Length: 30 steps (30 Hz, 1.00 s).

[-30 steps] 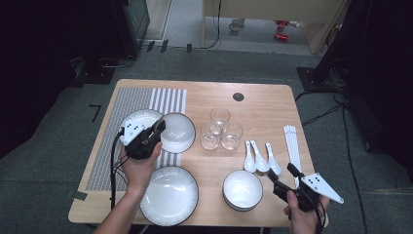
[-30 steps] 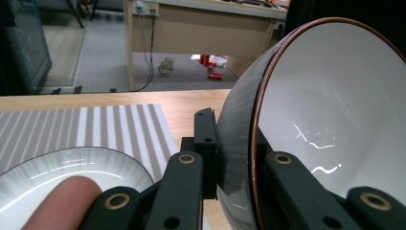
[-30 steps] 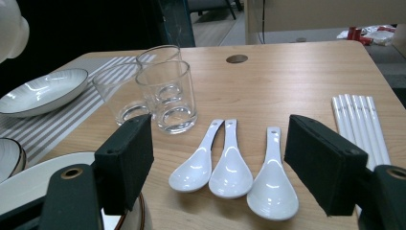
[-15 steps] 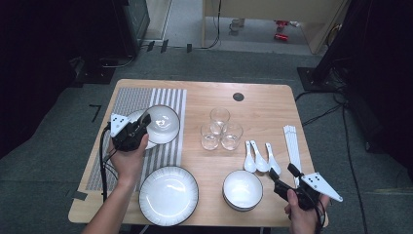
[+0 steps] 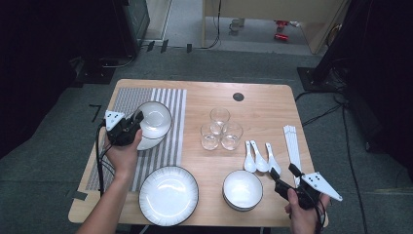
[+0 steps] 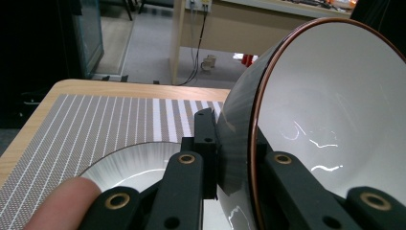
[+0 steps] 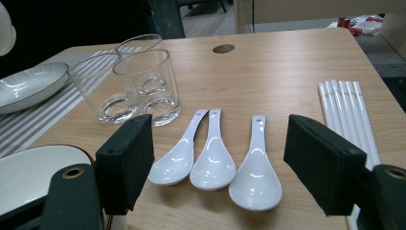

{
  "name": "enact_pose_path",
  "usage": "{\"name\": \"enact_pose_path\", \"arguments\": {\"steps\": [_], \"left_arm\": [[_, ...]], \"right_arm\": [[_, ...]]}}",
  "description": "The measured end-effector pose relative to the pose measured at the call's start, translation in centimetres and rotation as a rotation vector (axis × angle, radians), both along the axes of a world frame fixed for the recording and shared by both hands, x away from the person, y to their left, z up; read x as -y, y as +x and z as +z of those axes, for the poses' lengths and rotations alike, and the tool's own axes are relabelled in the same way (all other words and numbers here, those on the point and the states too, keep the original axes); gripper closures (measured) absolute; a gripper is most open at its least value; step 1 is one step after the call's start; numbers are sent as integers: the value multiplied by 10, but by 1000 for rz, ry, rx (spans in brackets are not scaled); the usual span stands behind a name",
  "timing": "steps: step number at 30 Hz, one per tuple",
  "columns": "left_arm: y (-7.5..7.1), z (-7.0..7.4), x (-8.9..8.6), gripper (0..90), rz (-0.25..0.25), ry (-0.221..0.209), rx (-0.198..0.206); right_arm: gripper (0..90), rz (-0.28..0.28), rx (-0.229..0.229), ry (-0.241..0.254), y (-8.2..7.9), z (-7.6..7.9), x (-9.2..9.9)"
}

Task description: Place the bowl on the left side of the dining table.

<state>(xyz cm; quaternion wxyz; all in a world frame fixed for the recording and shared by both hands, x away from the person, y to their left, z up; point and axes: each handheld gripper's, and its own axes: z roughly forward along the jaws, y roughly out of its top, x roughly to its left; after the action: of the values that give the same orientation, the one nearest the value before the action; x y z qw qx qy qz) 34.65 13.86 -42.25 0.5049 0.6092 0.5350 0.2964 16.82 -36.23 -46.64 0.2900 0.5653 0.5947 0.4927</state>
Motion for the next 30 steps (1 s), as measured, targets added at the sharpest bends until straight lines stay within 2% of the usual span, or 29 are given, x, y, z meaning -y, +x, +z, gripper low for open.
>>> {"name": "enact_pose_path", "arguments": {"steps": [7,17,30], "left_arm": [[13,-10,-8,832,30,-9,-33],[27,-21,-19,832,76,0,-81],[38,-41,-35,832,135,6,-207]], "right_arm": [[259,-4,-4,-4,1,-2,1],[259,-6,-10,-5,2,-4,2],[260,-13,-21,-4,4,-7,3]]}}
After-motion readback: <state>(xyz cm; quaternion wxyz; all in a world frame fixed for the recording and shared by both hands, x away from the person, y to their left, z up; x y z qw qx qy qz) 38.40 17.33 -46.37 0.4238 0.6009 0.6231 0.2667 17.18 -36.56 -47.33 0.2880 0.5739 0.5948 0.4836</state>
